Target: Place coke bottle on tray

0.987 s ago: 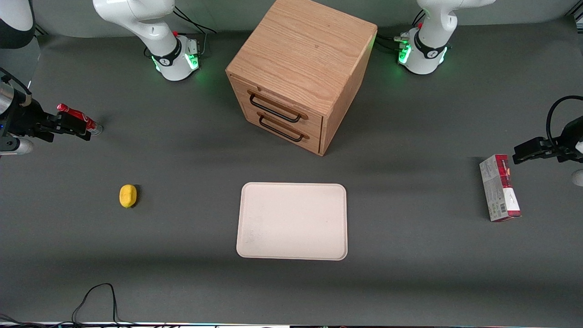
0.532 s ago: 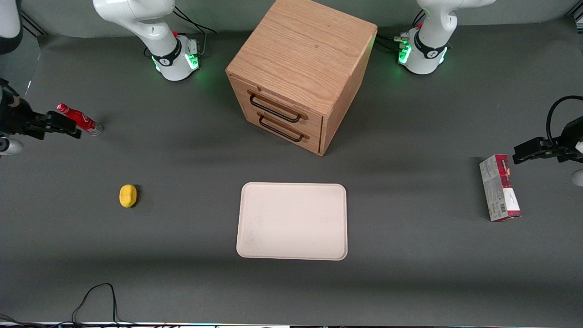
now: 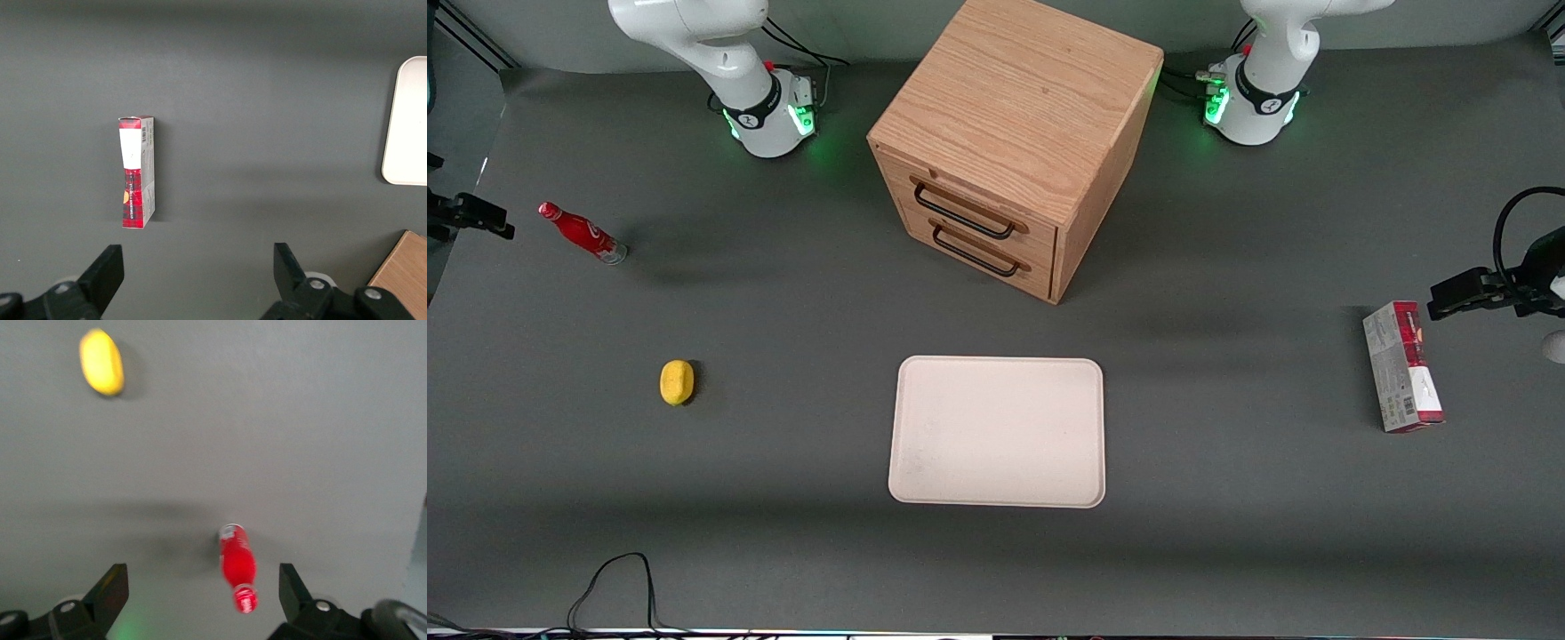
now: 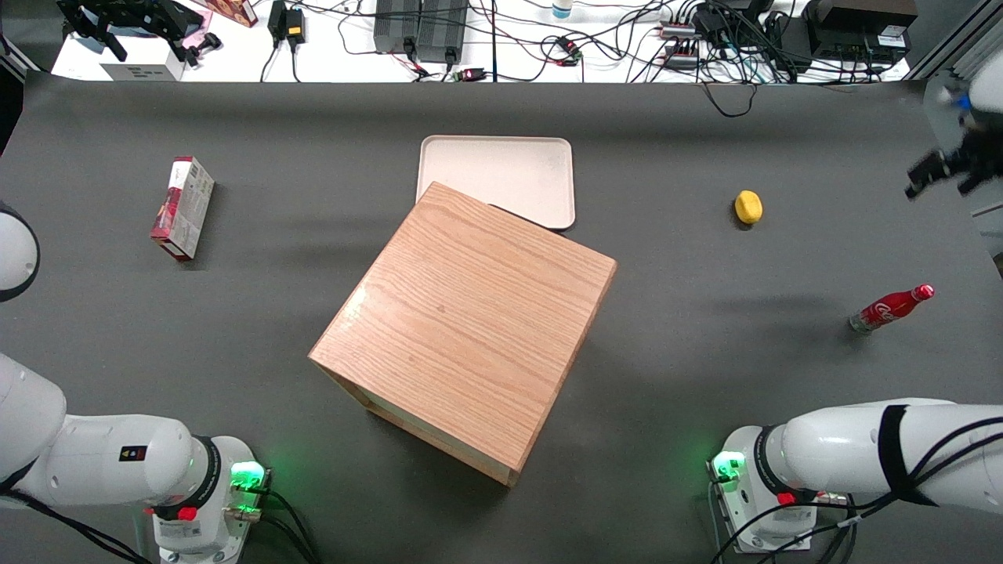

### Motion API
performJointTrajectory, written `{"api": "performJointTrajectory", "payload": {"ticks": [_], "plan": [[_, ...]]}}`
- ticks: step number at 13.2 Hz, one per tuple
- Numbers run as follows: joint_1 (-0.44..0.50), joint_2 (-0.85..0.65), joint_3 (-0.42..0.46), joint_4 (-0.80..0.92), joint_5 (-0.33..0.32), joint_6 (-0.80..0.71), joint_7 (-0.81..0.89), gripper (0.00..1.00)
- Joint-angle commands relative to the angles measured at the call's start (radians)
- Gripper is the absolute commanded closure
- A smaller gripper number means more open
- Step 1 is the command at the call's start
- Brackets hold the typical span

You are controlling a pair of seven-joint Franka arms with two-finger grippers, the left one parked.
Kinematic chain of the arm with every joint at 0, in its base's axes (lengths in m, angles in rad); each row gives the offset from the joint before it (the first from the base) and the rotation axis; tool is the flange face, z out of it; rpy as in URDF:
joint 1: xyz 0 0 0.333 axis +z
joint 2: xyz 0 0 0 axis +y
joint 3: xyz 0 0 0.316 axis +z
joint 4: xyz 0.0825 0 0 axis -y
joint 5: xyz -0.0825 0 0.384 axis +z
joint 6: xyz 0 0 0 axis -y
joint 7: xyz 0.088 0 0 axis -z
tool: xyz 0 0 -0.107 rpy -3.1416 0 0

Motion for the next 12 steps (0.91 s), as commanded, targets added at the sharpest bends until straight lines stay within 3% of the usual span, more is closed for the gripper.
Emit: {"api": "performJointTrajectory", "payload": {"ticks": [1,4,8,12], "plan": [[0.015,-0.073,-0.170,-0.222,-0.030,0.238,-0.145,0.00],[0.012,-0.059,-0.273,-0.347,-0.032,0.415,-0.193,0.00],[0.001,-0.055,-0.279,-0.355,-0.032,0.412,-0.192,0.01],[-0.002,-0.056,-0.299,-0.366,-0.032,0.415,-0.193,0.12]]}}
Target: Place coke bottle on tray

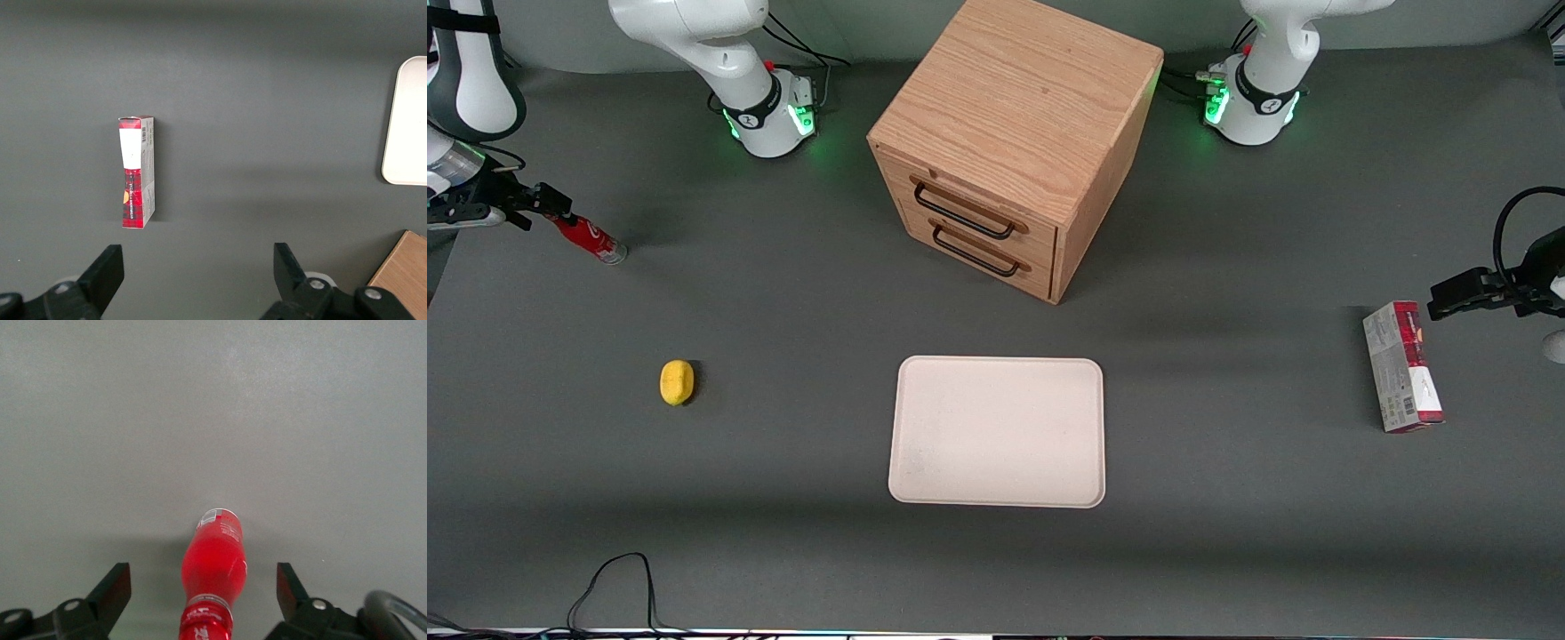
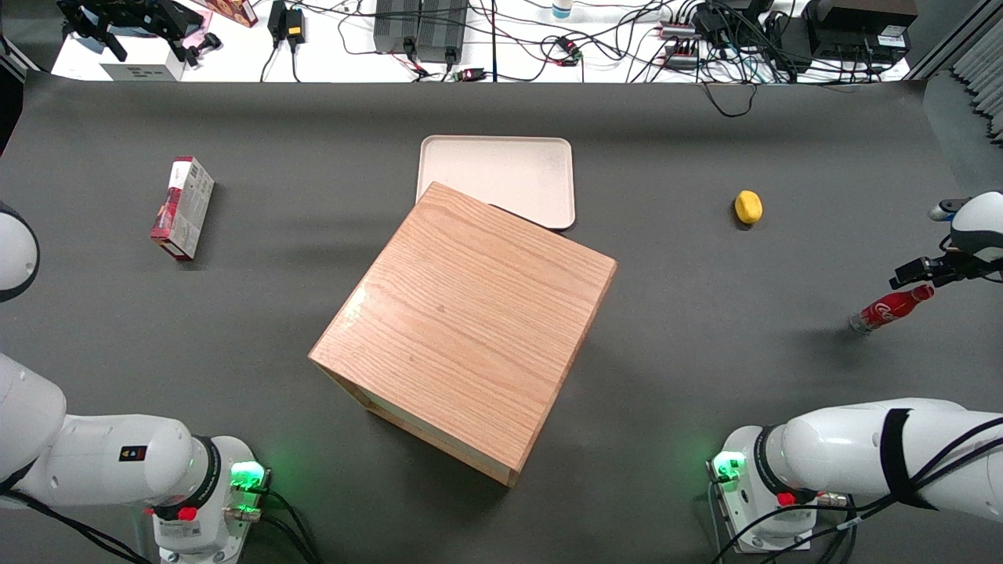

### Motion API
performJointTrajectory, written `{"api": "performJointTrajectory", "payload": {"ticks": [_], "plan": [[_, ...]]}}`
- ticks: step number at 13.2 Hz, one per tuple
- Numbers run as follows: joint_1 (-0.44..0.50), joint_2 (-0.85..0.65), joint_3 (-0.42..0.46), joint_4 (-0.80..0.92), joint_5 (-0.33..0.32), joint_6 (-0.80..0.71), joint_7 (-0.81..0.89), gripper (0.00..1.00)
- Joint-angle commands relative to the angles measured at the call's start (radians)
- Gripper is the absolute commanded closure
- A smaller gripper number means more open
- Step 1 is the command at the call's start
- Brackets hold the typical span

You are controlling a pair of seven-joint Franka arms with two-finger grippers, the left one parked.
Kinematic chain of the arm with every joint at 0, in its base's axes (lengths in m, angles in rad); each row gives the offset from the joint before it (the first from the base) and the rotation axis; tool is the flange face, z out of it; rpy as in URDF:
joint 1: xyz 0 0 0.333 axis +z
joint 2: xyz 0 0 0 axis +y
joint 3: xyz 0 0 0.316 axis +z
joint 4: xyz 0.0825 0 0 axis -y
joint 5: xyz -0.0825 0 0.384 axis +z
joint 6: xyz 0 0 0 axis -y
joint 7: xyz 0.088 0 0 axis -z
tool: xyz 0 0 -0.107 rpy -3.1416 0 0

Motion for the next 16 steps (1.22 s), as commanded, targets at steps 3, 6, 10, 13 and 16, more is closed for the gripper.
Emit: {"api": "performJointTrajectory", "payload": {"ticks": [3,6,10,13,16], "plan": [[-0.003,-0.030,-0.025,-0.020,-0.023,0.008,-0.009,0.37],[-0.003,-0.030,-0.025,-0.023,-0.023,-0.016,-0.009,0.59],[0.000,-0.026,-0.020,-0.017,-0.022,-0.068,0.010,1.00],[0.003,-0.019,0.077,0.052,-0.014,-0.168,0.071,1.00],[0.001,0.010,0.266,0.241,0.022,-0.395,0.184,1.00]]}}
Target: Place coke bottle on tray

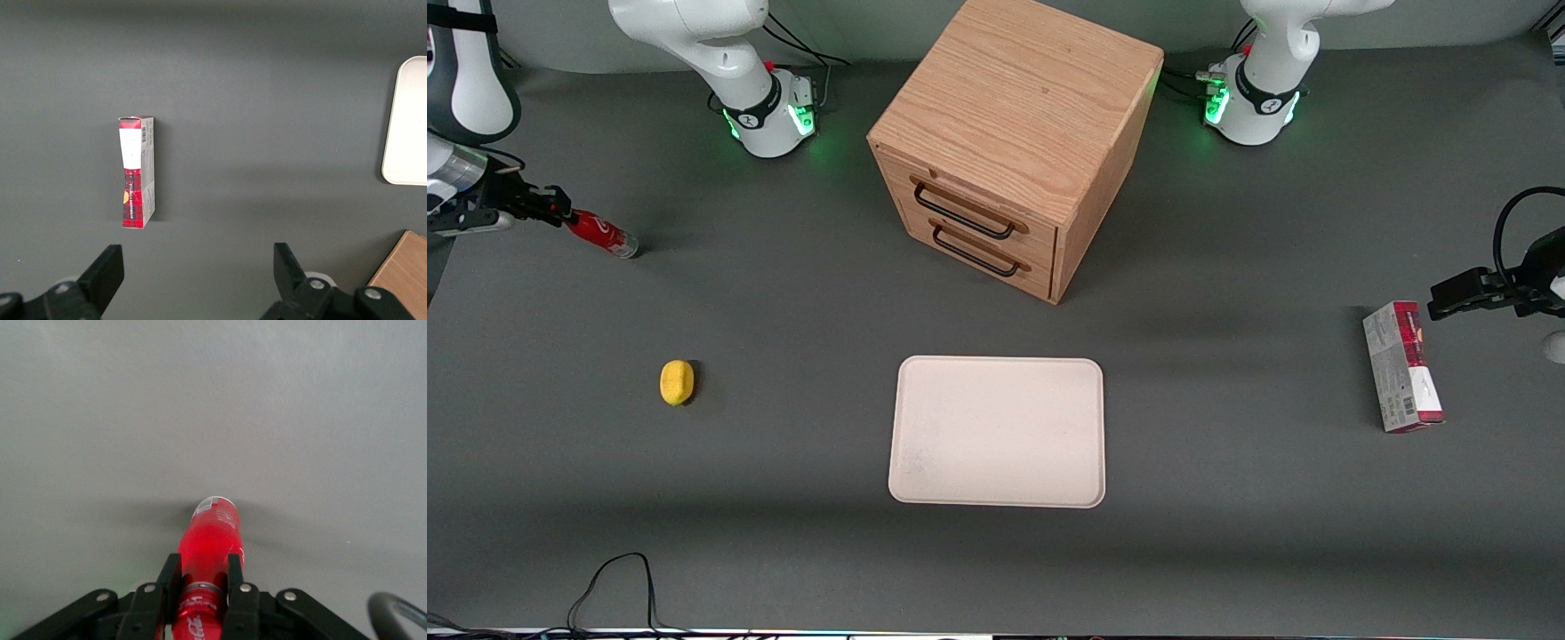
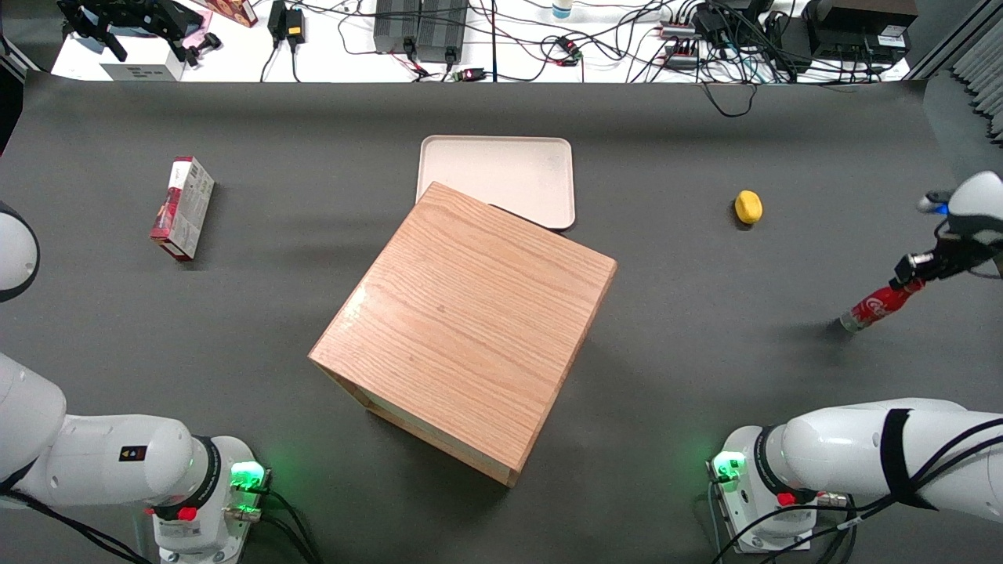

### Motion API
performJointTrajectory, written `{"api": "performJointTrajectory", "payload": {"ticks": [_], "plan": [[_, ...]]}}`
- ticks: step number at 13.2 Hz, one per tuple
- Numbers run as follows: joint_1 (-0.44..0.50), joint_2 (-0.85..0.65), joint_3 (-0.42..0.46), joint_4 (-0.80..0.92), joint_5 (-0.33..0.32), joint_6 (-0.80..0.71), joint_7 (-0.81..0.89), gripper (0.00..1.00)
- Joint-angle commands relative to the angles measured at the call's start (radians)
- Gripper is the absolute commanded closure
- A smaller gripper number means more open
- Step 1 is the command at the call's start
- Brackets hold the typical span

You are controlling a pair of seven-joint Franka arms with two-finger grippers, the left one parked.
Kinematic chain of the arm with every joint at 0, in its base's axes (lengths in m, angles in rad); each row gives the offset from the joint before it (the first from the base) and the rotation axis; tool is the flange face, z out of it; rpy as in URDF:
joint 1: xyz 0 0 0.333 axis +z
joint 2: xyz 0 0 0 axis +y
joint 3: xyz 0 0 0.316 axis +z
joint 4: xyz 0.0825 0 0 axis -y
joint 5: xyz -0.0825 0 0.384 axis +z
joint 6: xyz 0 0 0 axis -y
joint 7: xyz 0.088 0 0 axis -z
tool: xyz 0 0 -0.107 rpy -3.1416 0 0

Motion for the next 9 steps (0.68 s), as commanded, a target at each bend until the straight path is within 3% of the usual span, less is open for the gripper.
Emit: {"api": "performJointTrajectory", "payload": {"ticks": [1,3,4,7,9], "plan": [[0.003,0.050,0.181,0.234,0.078,-0.219,0.091,1.00],[0.003,0.183,0.304,0.496,0.198,-0.409,0.111,1.00],[0.004,0.246,0.362,0.630,0.227,-0.486,0.142,1.00],[0.006,0.389,0.556,0.971,0.250,-0.615,0.303,1.00],[0.004,0.507,0.652,1.178,0.304,-0.669,0.396,1.00]]}}
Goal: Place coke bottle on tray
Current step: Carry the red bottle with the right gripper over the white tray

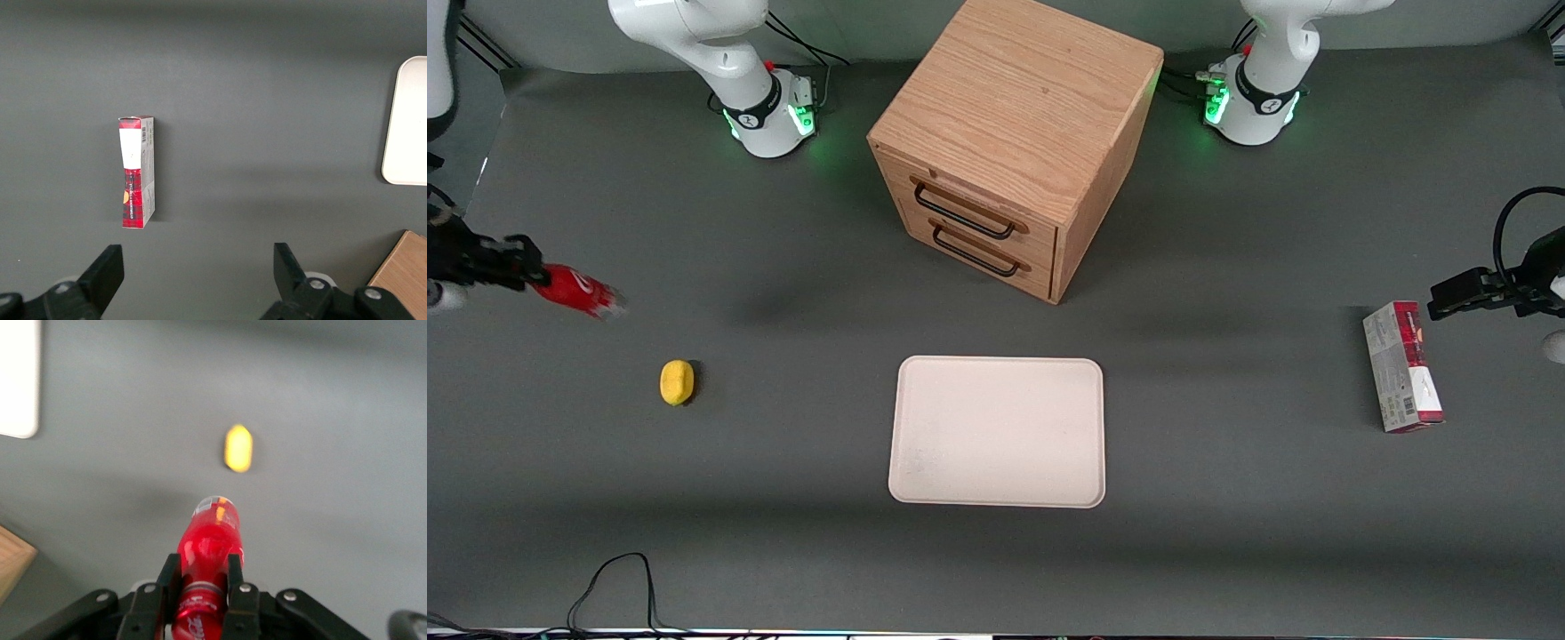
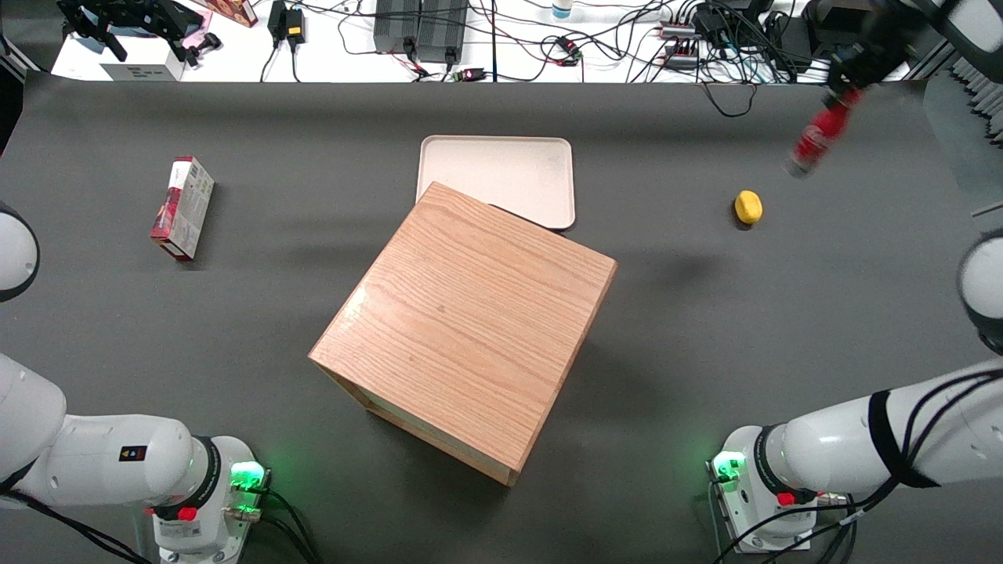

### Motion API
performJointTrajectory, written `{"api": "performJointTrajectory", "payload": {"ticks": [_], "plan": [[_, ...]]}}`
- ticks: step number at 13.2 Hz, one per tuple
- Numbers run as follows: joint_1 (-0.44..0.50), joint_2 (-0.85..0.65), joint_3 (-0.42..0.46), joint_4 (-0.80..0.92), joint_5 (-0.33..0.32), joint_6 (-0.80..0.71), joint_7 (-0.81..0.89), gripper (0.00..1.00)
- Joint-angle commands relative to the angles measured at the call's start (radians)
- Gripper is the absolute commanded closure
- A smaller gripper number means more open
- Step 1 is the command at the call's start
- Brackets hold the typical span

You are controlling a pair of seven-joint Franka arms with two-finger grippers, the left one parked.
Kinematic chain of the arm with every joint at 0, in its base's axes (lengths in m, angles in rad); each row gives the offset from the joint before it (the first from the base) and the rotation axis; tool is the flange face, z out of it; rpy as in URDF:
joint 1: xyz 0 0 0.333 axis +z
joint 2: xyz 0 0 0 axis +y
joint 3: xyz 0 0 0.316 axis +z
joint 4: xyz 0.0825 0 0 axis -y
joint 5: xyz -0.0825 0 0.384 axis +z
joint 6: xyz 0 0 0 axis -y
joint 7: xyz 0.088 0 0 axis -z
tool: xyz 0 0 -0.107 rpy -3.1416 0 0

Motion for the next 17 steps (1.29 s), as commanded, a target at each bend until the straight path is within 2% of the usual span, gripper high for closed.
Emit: {"api": "performJointTrajectory", "payload": {"ticks": [1,3,6,9,11,13,17], "plan": [[-0.010,0.219,0.098,0.351,0.068,-0.133,0.129,1.00],[-0.010,0.335,0.202,0.517,0.064,-0.147,0.239,1.00],[-0.007,0.469,0.347,0.628,0.038,-0.111,0.410,1.00],[-0.006,0.567,0.539,0.633,-0.114,0.012,0.542,1.00],[-0.004,0.639,0.631,0.632,-0.215,0.095,0.597,1.00],[0.022,0.702,0.662,0.631,-0.292,0.173,0.611,1.00],[0.042,0.825,0.662,0.624,-0.389,0.349,0.611,1.00]]}}
